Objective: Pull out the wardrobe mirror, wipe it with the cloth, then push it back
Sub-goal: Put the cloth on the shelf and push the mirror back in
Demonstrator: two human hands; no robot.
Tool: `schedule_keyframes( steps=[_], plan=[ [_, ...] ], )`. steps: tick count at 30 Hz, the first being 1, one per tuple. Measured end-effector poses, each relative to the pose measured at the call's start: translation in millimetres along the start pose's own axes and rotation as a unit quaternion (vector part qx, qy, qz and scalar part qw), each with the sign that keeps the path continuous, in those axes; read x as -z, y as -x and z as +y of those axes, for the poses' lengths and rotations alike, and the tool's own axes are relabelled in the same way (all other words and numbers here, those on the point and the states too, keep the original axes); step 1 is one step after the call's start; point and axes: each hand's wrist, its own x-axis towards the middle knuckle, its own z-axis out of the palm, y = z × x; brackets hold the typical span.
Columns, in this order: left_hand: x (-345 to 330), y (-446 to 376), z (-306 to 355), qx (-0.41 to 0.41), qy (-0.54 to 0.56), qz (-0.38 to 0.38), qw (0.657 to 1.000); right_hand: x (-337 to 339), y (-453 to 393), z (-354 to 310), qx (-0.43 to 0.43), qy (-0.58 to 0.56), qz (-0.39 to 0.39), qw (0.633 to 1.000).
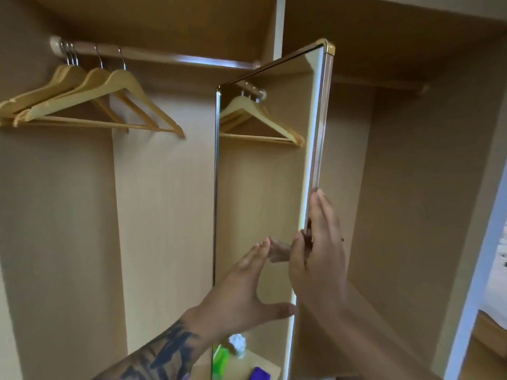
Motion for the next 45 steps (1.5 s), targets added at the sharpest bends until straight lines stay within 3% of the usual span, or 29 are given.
schedule_keyframes(
  steps=[16,31,35,37,40,45],
  plan=[
    [-5.2,20.7,0.0,0.016,0.088,0.011,0.996,-14.6,12.1,-34.6,0.031,0.032,-0.004,0.999],
    [14.9,31.3,-20.1,-0.035,0.206,0.004,0.978,-41.9,17.4,-54.5,0.081,0.053,-0.035,0.995],
    [10.6,28.2,-19.4,-0.042,0.231,0.005,0.972,-51.4,14.2,-46.5,0.083,-0.011,-0.084,0.993],
    [8.1,25.5,-22.1,-0.027,0.234,0.006,0.972,-54.7,14.1,-40.1,0.103,0.010,-0.109,0.989],
    [7.4,19.9,-27.7,-0.001,0.214,0.013,0.977,-56.3,12.5,-28.4,0.133,0.088,-0.073,0.985],
    [11.8,7.7,-32.6,0.023,0.223,-0.006,0.975,-59.1,3.4,-14.2,0.149,0.121,-0.056,0.980]
  ],
)
